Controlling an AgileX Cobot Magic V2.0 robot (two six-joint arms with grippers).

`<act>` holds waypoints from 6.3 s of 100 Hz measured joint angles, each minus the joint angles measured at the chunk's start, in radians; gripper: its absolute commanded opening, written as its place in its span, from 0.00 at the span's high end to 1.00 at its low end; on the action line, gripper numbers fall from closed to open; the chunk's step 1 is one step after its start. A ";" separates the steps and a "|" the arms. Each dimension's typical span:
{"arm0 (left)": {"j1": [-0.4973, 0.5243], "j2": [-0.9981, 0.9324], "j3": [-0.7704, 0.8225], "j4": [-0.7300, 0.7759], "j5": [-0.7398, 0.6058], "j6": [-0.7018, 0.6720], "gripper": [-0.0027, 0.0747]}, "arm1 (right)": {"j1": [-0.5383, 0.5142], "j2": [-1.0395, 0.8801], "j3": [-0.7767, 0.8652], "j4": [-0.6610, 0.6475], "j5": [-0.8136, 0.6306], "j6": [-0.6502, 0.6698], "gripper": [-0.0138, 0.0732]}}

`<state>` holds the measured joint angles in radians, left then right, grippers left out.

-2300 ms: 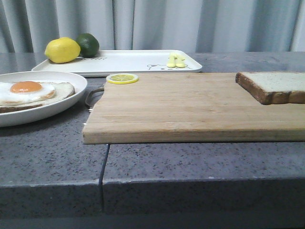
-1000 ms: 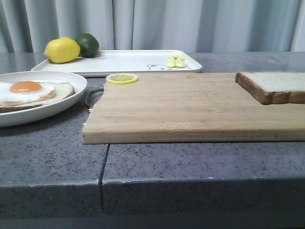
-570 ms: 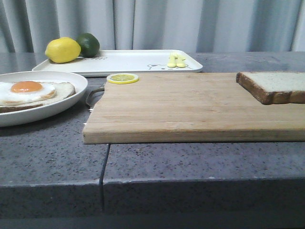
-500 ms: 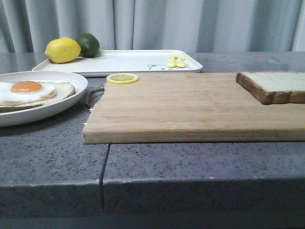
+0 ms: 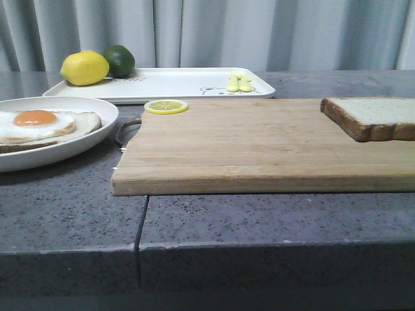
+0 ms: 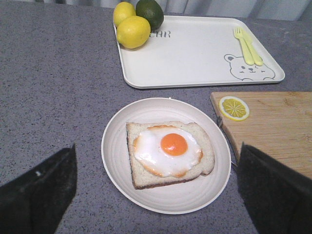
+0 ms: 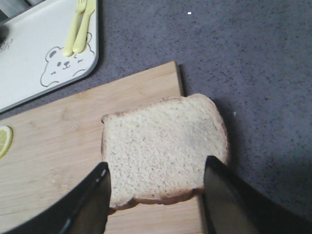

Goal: Place bread and move sandwich to tray
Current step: 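Lower the right gripper and close it on the bread slice edge, then lift the bread slice off the cutting board with the right gripper, then carry the bread over the egg toast and lay it on top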

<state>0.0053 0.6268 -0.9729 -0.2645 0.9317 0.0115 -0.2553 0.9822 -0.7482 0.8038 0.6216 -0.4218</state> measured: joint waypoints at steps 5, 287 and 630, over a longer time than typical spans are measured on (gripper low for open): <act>0.000 0.000 0.000 0.000 0.000 0.000 0.17 | -0.016 0.023 0.000 0.047 0.008 -0.035 0.34; 0.000 0.000 0.000 -0.001 0.000 0.000 0.17 | -0.129 0.422 -0.020 0.512 0.267 -0.471 0.97; 0.000 0.000 0.000 -0.001 0.000 0.000 0.17 | 1.027 0.879 -0.556 1.013 -0.438 -0.509 0.17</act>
<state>0.0053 0.6268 -0.9729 -0.2652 0.9317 0.0115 0.7722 1.8615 -1.3041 1.8165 0.1832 -0.9305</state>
